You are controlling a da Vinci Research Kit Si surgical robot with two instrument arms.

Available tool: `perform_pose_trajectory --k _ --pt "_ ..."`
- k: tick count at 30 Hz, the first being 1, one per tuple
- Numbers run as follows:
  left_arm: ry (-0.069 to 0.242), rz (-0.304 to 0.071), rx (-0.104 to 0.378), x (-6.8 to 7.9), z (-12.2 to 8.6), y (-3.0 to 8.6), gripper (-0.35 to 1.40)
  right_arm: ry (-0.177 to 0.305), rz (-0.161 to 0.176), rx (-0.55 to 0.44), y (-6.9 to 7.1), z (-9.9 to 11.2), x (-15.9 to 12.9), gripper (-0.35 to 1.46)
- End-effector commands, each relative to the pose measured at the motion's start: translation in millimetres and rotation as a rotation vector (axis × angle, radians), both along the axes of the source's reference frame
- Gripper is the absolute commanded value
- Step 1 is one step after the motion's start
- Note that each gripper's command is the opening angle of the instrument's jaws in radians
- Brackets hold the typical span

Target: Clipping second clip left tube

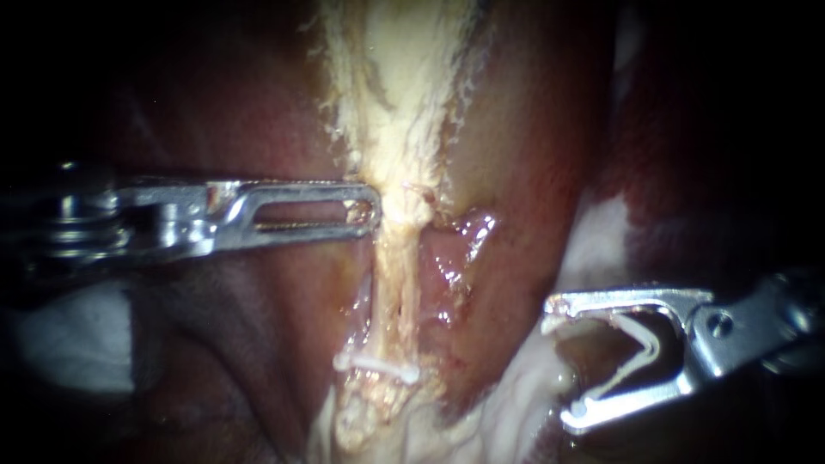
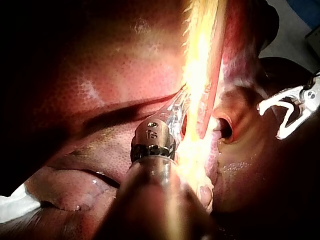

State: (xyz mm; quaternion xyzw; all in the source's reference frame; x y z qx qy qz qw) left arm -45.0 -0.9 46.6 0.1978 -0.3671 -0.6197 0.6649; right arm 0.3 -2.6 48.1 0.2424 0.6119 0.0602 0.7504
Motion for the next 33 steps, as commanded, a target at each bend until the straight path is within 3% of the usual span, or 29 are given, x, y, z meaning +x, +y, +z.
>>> perform_pose_trajectory --k 1,8,18,27,33 --pt "0.0 0.0 0.0 0.0 0.0 0.0 -0.35 0.0 0.0 0.0 0.0 0.0 0.0 0.59" --pt "-0.007 0.009 0.005 1.7 -1.1 -0.2 -0.35 0.0 0.001 -0.001 -0.1 0.0 0.2 0.59" --pt "0.016 -0.009 0.0 5.3 -4.2 0.1 -0.35 -0.001 0.002 -0.003 -0.4 0.2 0.8 0.6" --pt "0.023 -0.015 0.001 6.1 -5.5 0.1 -0.35 -0.002 0.009 -0.006 -0.7 0.4 2.0 0.6" --pt "0.023 -0.014 0.001 6.3 -5.6 0.1 -0.35 -0.021 0.03 0.031 -0.7 1.1 5.2 0.6"
